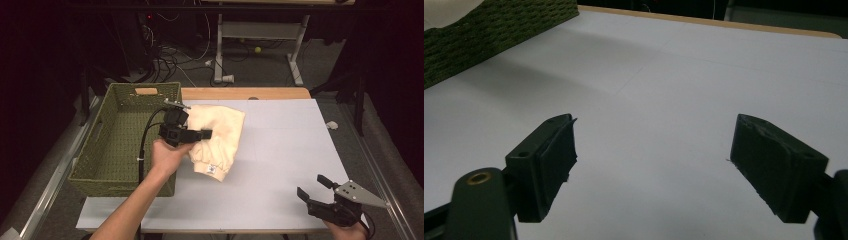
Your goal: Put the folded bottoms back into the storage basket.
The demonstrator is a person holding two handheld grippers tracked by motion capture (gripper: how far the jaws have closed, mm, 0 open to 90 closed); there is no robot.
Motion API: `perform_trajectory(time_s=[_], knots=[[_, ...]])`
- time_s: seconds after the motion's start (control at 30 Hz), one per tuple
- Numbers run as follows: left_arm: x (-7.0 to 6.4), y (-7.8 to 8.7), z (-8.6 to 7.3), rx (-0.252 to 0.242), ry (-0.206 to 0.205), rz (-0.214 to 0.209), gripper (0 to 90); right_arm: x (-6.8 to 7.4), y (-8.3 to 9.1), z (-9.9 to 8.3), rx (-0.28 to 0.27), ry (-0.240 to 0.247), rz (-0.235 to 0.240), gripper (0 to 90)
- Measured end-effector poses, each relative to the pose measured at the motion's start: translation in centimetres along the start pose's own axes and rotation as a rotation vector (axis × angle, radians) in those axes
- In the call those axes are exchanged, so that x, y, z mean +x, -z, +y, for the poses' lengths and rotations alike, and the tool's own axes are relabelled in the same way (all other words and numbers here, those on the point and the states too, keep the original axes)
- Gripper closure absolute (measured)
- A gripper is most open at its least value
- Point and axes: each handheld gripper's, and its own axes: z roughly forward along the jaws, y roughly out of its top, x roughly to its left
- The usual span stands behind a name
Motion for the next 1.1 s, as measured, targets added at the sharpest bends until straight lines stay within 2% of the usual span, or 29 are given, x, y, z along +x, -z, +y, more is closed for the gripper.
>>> perform_trajectory(time_s=[0.37,1.1], knots=[[0.5,2.0,-0.7,-0.030,0.011,-0.009,59.4,0.0,0.0,0.0,0.000,-0.003,-0.002,19.2],[1.8,4.8,-2.5,-0.069,0.028,-0.019,59.4,0.0,0.0,0.0,0.000,-0.002,-0.005,19.2]])
